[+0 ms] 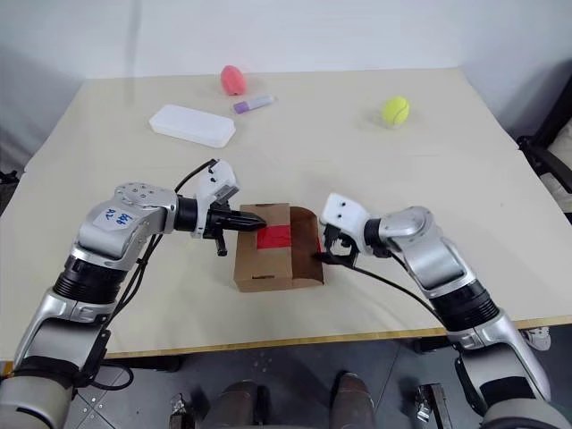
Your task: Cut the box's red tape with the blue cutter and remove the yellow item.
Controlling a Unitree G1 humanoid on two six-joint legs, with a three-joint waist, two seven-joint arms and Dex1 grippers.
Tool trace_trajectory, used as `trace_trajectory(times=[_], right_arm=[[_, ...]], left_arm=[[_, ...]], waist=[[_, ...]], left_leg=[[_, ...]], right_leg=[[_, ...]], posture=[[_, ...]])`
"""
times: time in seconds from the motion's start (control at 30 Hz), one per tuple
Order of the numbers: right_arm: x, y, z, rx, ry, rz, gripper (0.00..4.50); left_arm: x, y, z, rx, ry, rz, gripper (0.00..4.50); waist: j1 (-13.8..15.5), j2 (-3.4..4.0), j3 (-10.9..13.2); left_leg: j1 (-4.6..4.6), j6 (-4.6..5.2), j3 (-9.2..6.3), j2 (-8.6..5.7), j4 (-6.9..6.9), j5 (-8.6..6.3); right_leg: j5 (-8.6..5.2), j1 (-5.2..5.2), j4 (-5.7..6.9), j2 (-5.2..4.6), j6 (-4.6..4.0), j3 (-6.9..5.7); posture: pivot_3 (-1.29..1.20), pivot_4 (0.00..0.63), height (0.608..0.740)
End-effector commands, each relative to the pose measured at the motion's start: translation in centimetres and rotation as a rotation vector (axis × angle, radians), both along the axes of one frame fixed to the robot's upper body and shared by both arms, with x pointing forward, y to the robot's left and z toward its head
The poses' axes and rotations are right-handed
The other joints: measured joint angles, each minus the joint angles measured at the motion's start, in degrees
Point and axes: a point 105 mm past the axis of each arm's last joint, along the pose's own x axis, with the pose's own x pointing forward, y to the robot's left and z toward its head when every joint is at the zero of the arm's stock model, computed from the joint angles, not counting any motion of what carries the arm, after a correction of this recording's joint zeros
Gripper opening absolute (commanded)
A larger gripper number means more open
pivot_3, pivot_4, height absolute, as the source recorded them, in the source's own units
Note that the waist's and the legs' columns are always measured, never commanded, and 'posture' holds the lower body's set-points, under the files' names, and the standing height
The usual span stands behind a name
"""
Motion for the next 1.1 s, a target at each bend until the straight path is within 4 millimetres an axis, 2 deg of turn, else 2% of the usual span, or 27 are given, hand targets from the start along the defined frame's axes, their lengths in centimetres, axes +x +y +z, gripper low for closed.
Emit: trace_trajectory(times=[0.03, 0.2, 0.37, 0.57, 0.67, 0.9, 1.1], right_arm=[[-0.4, -0.3, -0.1, -0.057, -0.032, 0.041, 4.46], [-0.9, -1.2, -1.0, -0.107, -0.01, 0.058, 4.46], [-2.1, -1.4, 0.5, 0.052, 0.157, 0.001, 4.46], [-2.6, -1.8, 0.5, 0.229, 0.403, -0.146, 4.46], [-2.2, -1.4, 0.1, 0.311, 0.514, -0.212, 4.46], [-1.7, 0.7, -1.5, 0.366, 0.696, -0.25, 4.46], [-1.0, 2.4, -1.7, 0.46, 0.826, -0.28, 4.46]], left_arm=[[-0.4, 0.1, -1.6, 0.029, 0.048, 0.009, 0.0], [-0.5, 0.0, -1.5, 0.026, 0.048, 0.012, 0.0], [-0.2, 0.0, -1.4, 0.024, 0.048, 0.019, 0.0], [-0.1, -0.1, -1.4, 0.018, 0.053, 0.023, 0.0], [-0.1, -0.1, -1.5, 0.019, 0.056, 0.021, 0.0], [-0.3, -0.2, -1.5, 0.021, 0.06, 0.015, 0.0], [-0.7, -0.3, -1.5, 0.019, 0.066, 0.009, 0.0]], waist=[[0.01, 0.0, 0.0], [0.07, 0.0, 0.0], [0.12, 0.0, 0.0], [0.18, 0.0, 0.0], [0.12, 0.0, 0.0], [-0.01, -0.01, -0.04], [-0.18, -0.04, -0.13]], left_leg=[[-0.01, 0.0, 0.0, 0.0, 0.0, 0.0], [0.0, 0.0, -0.01, 0.0, 0.0, 0.0], [-0.01, 0.0, -0.01, 0.0, 0.01, 0.0], [-0.01, 0.0, -0.01, 0.0, 0.03, 0.0], [0.0, 0.0, -0.01, 0.0, 0.02, 0.0], [0.04, 0.0, -0.01, 0.0, 0.03, 0.0], [0.12, -0.01, -0.01, 0.01, 0.02, 0.0]], right_leg=[[0.0, 0.0, -0.01, 0.0, 0.0, 0.0], [0.0, 0.0, -0.01, 0.0, 0.0, 0.0], [0.0, 0.01, -0.02, 0.0, 0.0, 0.0], [0.0, 0.01, 0.0, 0.0, -0.01, 0.0], [0.0, 0.01, 0.01, 0.0, -0.01, 0.0], [0.0, 0.01, 0.03, 0.0, -0.01, 0.0], [0.0, 0.04, 0.12, 0.01, -0.02, 0.01]], posture=[[0.0, 0.15, 0.74], [0.0, 0.15, 0.74], [0.0, 0.15, 0.74], [0.0, 0.15, 0.74], [0.0, 0.15, 0.74], [0.0, 0.15, 0.74], [0.0, 0.15, 0.74]])
